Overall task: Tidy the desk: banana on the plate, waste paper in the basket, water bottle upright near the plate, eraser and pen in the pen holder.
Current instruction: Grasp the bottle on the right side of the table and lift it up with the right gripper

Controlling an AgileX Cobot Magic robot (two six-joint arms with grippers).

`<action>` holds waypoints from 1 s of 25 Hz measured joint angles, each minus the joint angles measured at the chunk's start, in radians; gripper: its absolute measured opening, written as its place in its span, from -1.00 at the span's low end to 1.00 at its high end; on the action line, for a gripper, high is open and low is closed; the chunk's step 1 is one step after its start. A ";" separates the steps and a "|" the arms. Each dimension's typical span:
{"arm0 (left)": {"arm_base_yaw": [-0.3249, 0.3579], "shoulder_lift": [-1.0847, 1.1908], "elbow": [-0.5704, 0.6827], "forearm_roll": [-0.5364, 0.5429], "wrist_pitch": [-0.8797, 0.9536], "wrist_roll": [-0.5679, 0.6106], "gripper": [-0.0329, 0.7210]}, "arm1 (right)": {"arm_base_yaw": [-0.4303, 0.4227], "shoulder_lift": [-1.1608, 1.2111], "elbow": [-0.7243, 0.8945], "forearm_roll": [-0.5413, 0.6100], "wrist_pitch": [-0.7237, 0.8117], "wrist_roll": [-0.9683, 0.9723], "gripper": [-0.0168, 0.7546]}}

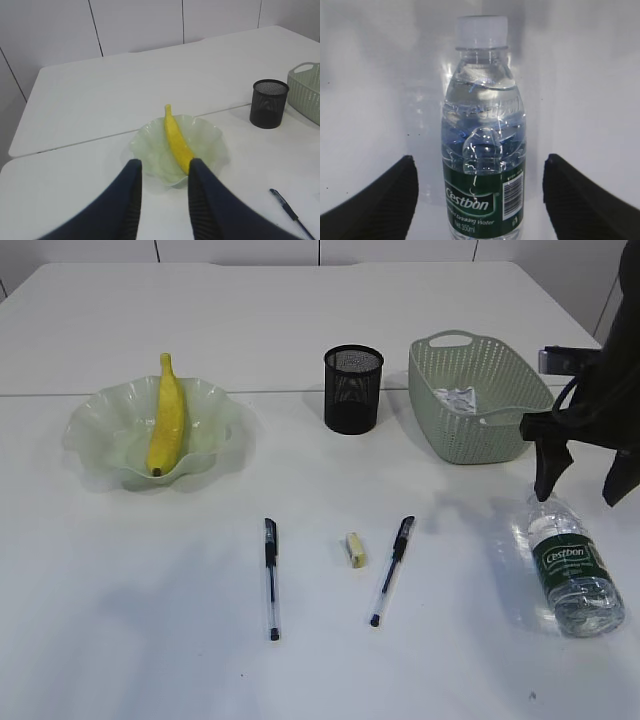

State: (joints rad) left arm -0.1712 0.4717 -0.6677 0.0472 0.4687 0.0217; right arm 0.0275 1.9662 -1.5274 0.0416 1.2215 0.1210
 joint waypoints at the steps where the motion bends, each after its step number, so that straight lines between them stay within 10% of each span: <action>1: 0.000 0.000 0.000 -0.005 0.000 0.000 -0.34 | 0.000 0.006 0.000 0.000 0.000 0.004 0.56; 25: 0.000 0.004 0.000 -0.015 0.000 0.000 -0.34 | 0.000 0.051 0.000 -0.042 -0.004 0.010 0.56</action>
State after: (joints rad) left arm -0.1712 0.4752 -0.6677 0.0324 0.4687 0.0217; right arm 0.0275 2.0169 -1.5274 0.0000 1.2179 0.1314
